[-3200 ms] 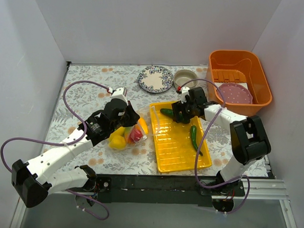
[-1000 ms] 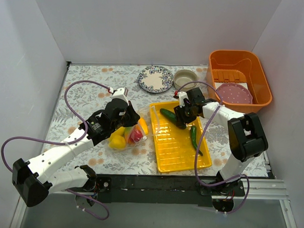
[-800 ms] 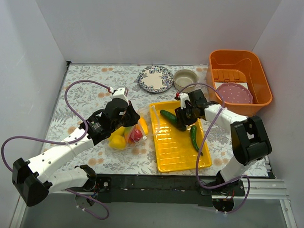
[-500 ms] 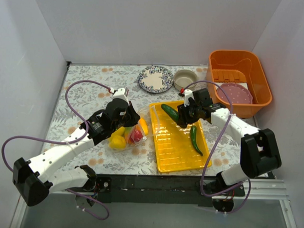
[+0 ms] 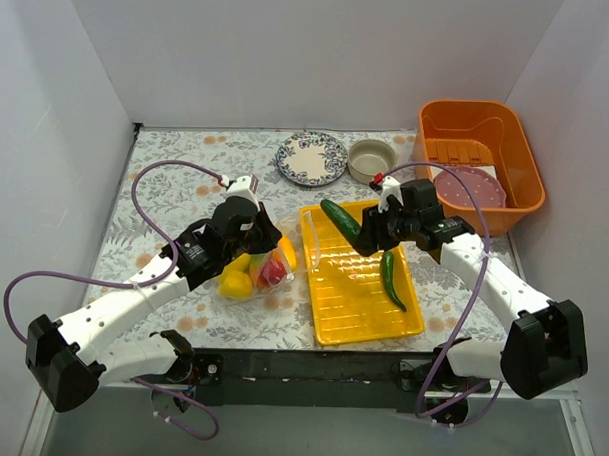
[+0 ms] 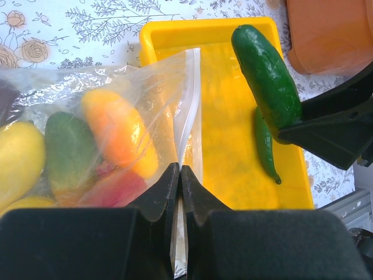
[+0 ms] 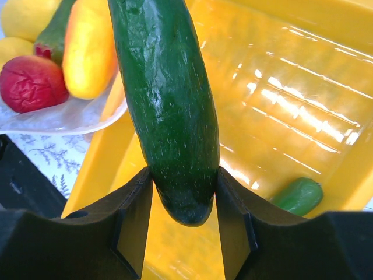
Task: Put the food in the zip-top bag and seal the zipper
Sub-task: Pick up the fake vegetable from the bin, then place the fake vegetable in the zipper food storage bag.
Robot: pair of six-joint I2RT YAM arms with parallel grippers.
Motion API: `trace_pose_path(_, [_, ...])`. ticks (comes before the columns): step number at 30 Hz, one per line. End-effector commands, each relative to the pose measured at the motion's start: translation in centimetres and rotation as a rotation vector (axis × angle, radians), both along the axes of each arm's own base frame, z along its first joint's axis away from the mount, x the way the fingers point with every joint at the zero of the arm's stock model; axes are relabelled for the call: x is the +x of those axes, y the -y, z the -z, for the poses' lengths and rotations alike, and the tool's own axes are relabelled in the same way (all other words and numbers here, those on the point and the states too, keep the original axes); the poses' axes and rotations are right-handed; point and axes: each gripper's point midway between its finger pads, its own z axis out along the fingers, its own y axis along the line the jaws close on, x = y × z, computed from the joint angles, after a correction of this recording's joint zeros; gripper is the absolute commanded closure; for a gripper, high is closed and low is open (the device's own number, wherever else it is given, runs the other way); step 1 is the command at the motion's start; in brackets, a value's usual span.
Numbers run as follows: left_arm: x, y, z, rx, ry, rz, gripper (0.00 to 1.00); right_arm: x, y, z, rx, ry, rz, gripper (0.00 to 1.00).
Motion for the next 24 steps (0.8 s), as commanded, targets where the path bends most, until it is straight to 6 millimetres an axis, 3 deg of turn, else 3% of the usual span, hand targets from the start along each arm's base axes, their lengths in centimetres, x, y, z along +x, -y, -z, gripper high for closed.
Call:
trace_pose_path(1, [0.2, 0.2, -1.1, -0.031, 0.021, 0.004, 0.98, -2.3, -1.8, -0.4, 0.062, -0.042, -0.104, 0.64])
trace_pose_path(12, [0.2, 0.6, -1.2, -0.043, 0.02, 0.018, 0.98, -4.9, -4.8, 0.0, -0.003, -0.073, -0.247, 0.65])
trace_pose_path(24, [0.0, 0.7, -0.9, -0.033, 0.009, 0.032, 0.98, -2.9, -7.3, -0.8, -0.061, -0.055, -0.296, 0.65])
